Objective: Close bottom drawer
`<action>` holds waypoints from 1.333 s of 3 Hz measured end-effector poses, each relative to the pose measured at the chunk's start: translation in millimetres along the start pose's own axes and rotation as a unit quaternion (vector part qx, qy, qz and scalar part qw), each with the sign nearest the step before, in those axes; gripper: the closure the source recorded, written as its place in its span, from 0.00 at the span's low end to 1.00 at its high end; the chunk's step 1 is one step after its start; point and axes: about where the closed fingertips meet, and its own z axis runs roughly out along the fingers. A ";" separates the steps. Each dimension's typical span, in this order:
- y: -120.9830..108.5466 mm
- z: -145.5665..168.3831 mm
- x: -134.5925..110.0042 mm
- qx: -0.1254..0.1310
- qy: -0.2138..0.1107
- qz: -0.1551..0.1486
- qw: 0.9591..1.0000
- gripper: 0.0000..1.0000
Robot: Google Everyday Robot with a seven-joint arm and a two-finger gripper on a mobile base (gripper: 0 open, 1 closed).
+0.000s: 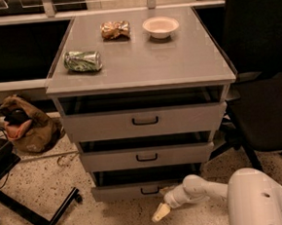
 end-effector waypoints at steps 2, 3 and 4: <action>9.8 -11.1 20.1 -0.009 0.004 0.020 1.000 0.00; 3.6 -13.4 25.7 -0.004 -0.024 0.026 0.999 0.00; 0.4 -7.4 16.7 -0.006 -0.040 0.016 0.999 0.00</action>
Offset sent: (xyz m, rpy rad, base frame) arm -0.0396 -0.0434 -0.0052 0.0087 0.0916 -0.0409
